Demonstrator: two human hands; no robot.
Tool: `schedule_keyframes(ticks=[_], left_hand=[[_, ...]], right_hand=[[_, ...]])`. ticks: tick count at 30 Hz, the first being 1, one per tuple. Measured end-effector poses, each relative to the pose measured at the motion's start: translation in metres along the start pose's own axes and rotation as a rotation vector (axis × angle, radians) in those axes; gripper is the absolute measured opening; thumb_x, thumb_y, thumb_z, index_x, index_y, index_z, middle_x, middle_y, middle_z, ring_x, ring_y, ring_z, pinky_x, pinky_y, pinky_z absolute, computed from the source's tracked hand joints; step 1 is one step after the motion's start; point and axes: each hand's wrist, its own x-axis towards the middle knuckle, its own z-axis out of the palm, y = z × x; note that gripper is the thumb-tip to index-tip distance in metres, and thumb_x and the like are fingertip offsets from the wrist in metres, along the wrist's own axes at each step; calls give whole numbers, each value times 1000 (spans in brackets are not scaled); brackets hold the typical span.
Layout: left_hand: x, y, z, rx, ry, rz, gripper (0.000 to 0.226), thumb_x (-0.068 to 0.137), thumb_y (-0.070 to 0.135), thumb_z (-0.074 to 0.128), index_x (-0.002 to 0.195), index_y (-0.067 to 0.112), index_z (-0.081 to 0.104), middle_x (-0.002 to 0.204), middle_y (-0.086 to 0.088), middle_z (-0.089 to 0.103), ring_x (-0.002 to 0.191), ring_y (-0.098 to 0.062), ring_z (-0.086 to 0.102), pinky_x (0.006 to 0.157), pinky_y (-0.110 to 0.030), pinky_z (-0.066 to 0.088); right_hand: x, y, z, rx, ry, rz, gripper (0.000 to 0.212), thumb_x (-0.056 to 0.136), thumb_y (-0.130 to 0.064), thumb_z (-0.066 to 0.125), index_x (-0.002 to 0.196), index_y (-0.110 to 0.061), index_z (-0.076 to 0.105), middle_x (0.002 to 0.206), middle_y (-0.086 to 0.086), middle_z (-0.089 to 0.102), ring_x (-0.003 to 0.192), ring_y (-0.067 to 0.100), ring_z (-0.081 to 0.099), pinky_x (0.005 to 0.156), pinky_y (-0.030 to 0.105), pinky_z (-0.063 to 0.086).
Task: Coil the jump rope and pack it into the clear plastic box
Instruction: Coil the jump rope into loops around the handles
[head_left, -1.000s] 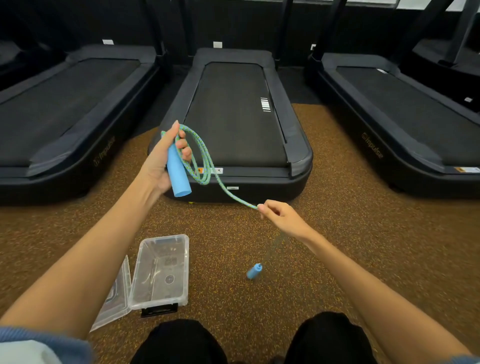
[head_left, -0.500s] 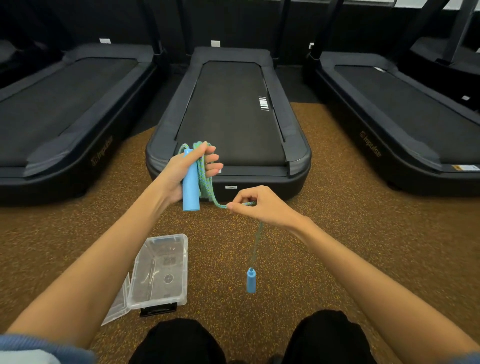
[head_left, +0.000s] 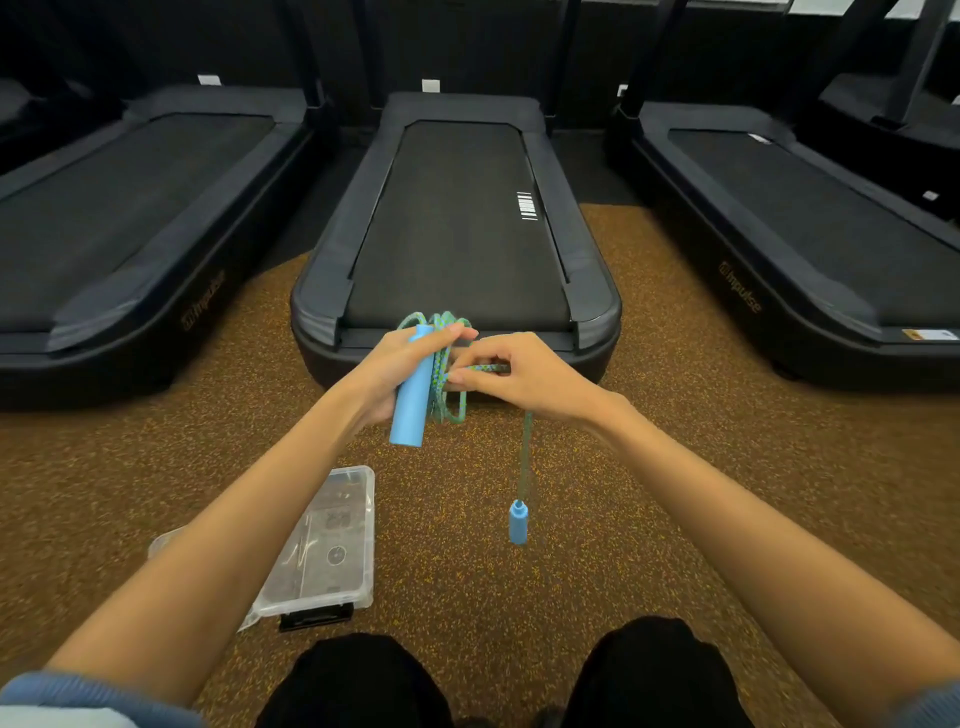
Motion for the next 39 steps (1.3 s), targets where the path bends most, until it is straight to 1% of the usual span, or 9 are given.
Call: schedule_keyframes(ticks=[2,5,9,11,16,22,26,31,39], left_hand=[[-2,-1,3,-33,-31,-19,19,93,21,57,98,6,67,78,-10,74,66,-20,72,58,-29,59],[-3,-2,3,-30,-72,-51,22,93,23,56,100,3,64,77,-14,72,63,-24,71,59,-29,59],[-3,-3,2,4,-100,-67,29,93,26,57,108,1,60,71,-10,66,48,-15,56,46,-20,47],[-3,-4,3,56,-99,-65,26,92,28,58,98,3,60,66,-9,62,43,-12,50,43,-19,43],[-2,-4,2,100,-119,-113,28,88,36,62,80,9,57,54,-1,48,41,-11,43,43,-19,39],[-7,0,-2,180,-189,-204,43,85,39,61,98,-1,66,52,3,41,41,-8,39,42,-16,38],[-9,1,0,233,-223,-254,33,87,34,62,89,1,66,50,2,41,39,-8,40,41,-16,38],[-9,4,1,219,-247,-269,23,84,27,66,74,7,59,47,3,41,36,-9,39,39,-17,36],[-4,18,2,168,-243,-180,22,85,26,61,71,10,57,43,5,39,32,-7,38,38,-17,33]], right_hand=[[1,1,-2,27,50,2,14,88,-25,68,90,-12,75,89,-2,73,87,13,67,86,39,51],[1,4,-4,93,142,26,12,84,-17,73,87,-6,69,79,-4,67,74,6,60,75,28,50],[1,8,-4,140,214,55,24,79,-17,78,86,-5,59,73,-5,59,64,1,50,62,16,42],[1,9,-4,133,236,57,29,77,-20,80,84,-7,55,73,-4,57,61,-1,47,60,13,39],[2,16,-2,104,294,60,40,69,-31,85,80,-14,51,75,15,57,64,8,42,60,28,37],[-1,27,-3,25,279,152,41,62,-50,80,74,-18,57,62,-6,57,58,6,46,60,34,40],[-3,31,-5,70,201,159,28,68,-38,80,65,-15,64,56,-6,55,52,3,41,55,27,34],[-7,38,-9,169,185,157,34,75,-33,79,63,-3,66,45,-12,47,48,3,34,50,17,27],[3,49,-11,202,275,213,47,85,-40,68,52,-15,45,49,-4,33,46,3,29,52,20,26]])
